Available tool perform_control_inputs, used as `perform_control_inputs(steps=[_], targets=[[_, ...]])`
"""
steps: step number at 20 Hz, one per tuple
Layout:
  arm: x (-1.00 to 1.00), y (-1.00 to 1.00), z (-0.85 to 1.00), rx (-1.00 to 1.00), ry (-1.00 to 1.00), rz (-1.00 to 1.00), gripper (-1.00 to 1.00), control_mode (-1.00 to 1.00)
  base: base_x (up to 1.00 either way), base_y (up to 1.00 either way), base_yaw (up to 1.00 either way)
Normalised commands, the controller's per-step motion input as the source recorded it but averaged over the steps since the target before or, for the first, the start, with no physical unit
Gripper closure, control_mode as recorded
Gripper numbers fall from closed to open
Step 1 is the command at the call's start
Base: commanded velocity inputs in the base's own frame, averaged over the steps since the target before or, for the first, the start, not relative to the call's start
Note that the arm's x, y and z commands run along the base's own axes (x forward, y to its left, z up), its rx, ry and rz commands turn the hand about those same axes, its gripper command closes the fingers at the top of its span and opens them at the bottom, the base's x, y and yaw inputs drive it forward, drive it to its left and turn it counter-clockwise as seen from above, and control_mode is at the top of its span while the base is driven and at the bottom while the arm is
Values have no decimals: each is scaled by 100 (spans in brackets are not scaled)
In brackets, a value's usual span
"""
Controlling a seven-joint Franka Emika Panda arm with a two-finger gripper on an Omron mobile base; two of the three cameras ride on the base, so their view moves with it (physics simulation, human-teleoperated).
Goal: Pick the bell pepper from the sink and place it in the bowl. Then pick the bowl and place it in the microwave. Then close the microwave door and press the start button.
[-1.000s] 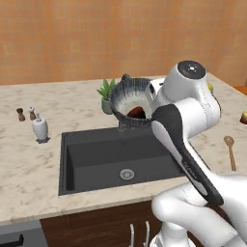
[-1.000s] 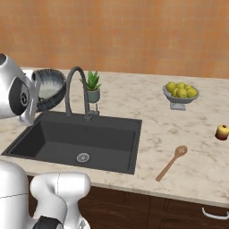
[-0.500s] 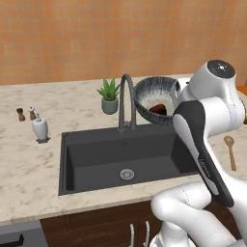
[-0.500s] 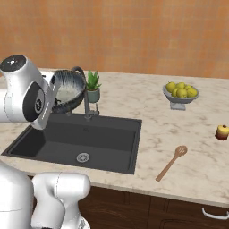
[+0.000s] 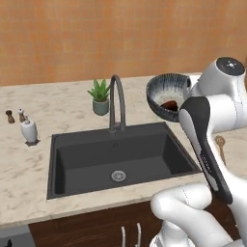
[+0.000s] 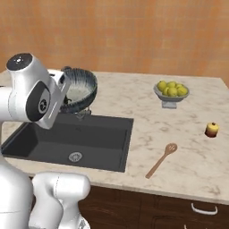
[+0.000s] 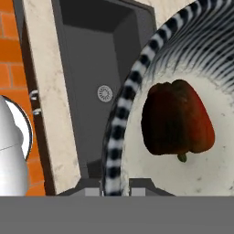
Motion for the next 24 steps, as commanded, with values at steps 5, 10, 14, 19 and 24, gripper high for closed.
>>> perform_control_inputs(steps=[5,10,14,19,24], targets=[[0,0,0,0,0,0,100,100,-19,-45,-66],[0,0,0,0,0,0,100,100,0,-16,-94],[0,0,0,0,0,0,100,100,34,-86,-51],[0,0,0,0,0,0,100,100,0,-100,-34],[0,0,0,0,0,0,100,100,11,-100,-33]])
